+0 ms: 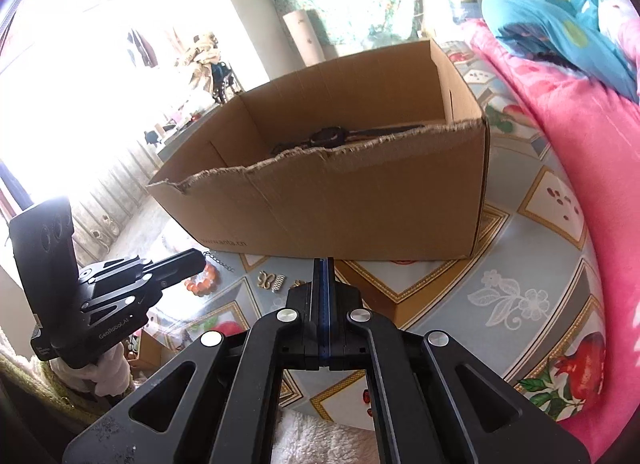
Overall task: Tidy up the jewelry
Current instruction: 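Carry both held charms over the box and open both grippers inside, then withdraw both open grippers from the box back to the remaining charms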
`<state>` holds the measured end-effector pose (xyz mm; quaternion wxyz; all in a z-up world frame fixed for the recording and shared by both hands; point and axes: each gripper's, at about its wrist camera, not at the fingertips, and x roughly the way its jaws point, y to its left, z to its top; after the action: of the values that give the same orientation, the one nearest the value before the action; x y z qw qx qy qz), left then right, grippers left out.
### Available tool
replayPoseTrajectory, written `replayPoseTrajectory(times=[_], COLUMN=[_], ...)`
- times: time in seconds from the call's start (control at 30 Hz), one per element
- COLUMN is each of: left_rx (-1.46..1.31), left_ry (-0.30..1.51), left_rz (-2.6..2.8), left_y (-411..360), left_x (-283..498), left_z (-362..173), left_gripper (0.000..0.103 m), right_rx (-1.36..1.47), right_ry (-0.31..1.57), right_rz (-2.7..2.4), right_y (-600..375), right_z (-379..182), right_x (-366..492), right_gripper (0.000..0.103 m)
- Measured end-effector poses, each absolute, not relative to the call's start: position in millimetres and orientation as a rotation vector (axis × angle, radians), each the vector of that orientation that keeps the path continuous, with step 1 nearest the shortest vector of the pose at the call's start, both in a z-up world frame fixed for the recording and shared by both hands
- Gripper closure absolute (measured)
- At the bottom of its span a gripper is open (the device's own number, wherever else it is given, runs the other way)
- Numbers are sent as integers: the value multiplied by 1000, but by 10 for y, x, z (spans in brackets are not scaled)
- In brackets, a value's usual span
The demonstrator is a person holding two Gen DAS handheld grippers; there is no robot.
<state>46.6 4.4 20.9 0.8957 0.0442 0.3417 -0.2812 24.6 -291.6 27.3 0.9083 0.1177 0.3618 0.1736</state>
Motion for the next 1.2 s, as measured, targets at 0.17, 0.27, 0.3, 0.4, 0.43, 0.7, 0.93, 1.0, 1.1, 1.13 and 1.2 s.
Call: replayPoseTrajectory(times=[0.17, 0.27, 0.3, 0.4, 0.43, 0.7, 0.93, 1.0, 1.1, 1.13, 1.2], left_rx=[102, 88, 78, 83, 92, 156, 243, 260, 256, 252, 237], left_ry=[606, 538, 519, 488, 490, 729, 873, 915, 970, 979, 988], left_rz=[-602, -614, -625, -645, -645, -630, -595, -583, -573, -569, -557], left_y=[80, 99, 101, 51, 16, -325, -582, -622, -652, -649, -632], left_x=[357, 376, 406, 573, 659, 1620, 2151, 2247, 2340, 2356, 2381], left_z=[621, 912, 1007, 1220, 1268, 1130, 752, 662, 582, 565, 563], left_gripper=[101, 101, 101, 101, 101, 101, 101, 100, 98, 96, 88], right_rx=[221, 188, 180, 152, 147, 104, 89, 95, 99, 103, 109], right_ry=[636, 549, 526, 476, 473, 668, 838, 870, 899, 897, 894], right_rz=[416, 467, 482, 515, 521, 499, 478, 477, 464, 464, 458], right_y=[-2944, -2826, -2805, -2741, -2727, -2700, -2688, -2690, -2718, -2736, -2771], right_z=[652, 930, 1005, 1201, 1243, 1191, 934, 880, 889, 896, 889], right_x=[168, 209, 241, 398, 477, 1318, 1791, 1875, 1914, 1944, 1955], right_gripper=[103, 103, 103, 103, 103, 103, 103, 101, 99, 99, 99])
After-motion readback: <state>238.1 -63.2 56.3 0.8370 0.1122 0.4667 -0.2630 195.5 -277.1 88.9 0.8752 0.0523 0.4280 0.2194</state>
